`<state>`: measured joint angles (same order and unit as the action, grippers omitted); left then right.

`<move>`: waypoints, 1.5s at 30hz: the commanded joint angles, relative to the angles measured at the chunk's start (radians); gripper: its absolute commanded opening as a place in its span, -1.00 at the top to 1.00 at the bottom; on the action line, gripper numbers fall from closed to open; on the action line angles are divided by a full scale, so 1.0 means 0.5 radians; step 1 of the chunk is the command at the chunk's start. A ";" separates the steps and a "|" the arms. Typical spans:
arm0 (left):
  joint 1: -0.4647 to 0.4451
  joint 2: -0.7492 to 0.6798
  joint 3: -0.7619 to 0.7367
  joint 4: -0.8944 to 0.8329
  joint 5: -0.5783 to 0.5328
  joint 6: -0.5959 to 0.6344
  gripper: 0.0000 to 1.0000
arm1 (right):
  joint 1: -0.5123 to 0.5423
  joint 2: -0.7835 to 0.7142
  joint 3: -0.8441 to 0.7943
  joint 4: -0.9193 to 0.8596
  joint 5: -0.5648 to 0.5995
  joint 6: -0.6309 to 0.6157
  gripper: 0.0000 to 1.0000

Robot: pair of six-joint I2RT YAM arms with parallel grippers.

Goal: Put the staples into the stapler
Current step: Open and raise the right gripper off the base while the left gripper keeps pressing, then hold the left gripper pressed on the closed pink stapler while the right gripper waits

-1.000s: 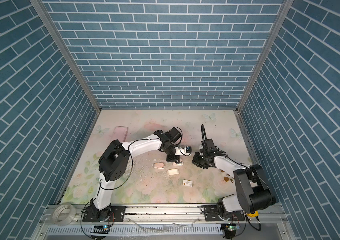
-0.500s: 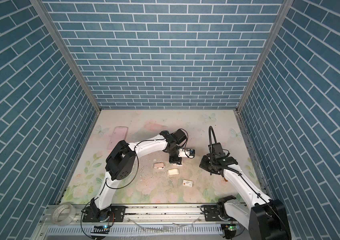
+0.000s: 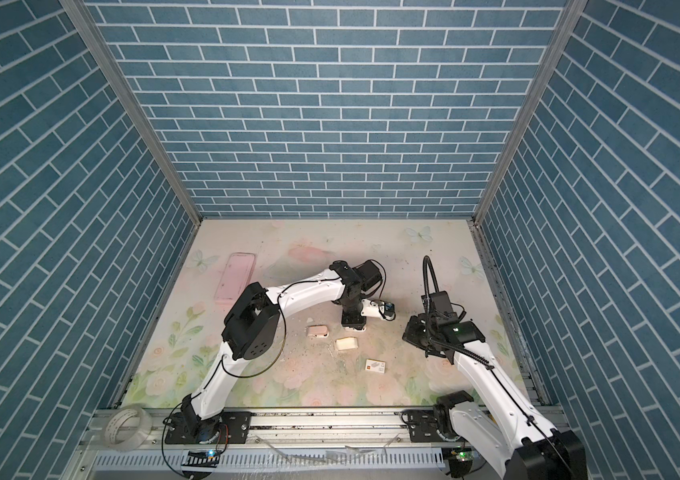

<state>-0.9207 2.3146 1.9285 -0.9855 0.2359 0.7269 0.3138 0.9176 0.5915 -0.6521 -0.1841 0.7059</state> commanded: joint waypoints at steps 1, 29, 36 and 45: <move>-0.076 0.229 -0.008 -0.187 -0.071 0.007 0.86 | -0.005 -0.054 -0.037 -0.085 0.000 -0.025 0.93; -0.168 0.626 0.395 -0.683 -0.101 0.076 0.90 | -0.005 -0.150 -0.051 -0.168 -0.014 -0.053 0.95; -0.185 0.688 0.464 -0.733 -0.105 0.084 0.90 | -0.005 -0.142 -0.056 -0.165 -0.018 -0.062 0.95; -0.198 0.654 0.464 -0.691 -0.120 0.063 0.90 | -0.005 -0.117 -0.062 -0.154 -0.017 -0.068 0.95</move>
<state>-0.9684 2.4947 2.2372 -1.2705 0.1097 0.7368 0.3138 0.8547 0.5747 -0.7040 -0.1909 0.6983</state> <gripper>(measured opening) 0.256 0.042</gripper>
